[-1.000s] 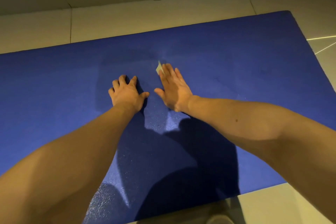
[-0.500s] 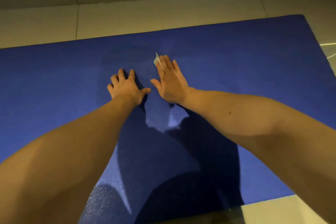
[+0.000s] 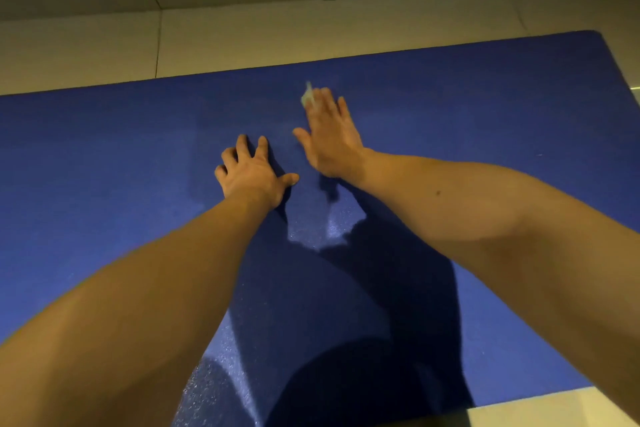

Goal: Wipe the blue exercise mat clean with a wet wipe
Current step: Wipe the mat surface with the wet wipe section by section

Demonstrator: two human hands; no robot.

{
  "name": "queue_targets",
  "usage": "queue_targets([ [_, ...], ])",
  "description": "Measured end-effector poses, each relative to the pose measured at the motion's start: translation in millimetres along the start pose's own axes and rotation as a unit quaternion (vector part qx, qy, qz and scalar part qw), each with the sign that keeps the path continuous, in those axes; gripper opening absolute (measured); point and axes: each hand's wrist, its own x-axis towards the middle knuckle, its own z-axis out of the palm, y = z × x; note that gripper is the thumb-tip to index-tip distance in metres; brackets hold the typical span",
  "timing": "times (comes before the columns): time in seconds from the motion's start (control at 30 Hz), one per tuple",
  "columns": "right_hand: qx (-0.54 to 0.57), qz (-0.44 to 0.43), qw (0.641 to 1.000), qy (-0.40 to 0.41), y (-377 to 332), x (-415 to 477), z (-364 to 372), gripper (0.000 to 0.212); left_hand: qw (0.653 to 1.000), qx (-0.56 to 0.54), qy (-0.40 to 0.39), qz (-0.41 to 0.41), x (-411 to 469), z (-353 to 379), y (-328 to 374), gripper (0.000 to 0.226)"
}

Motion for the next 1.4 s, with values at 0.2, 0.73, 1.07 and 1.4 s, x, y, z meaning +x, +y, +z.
queue_targets([
  [0.2,-0.079,-0.045,0.995,-0.036,31,11,-12,0.072,1.0,0.003,0.006,0.003,3,-2,-4,0.1],
  [0.73,0.0,0.026,0.999,-0.035,19,37,-17,0.076,0.999,-0.02,0.045,0.006,15,-7,2,0.09],
  [1.07,-0.062,0.234,0.969,-0.046,122,49,-62,0.077,1.0,-0.012,0.025,-0.006,17,-4,3,0.092],
  [1.4,-0.012,0.008,0.998,-0.057,4,63,-23,0.071,0.999,-0.017,0.027,-0.007,16,-4,4,0.092],
])
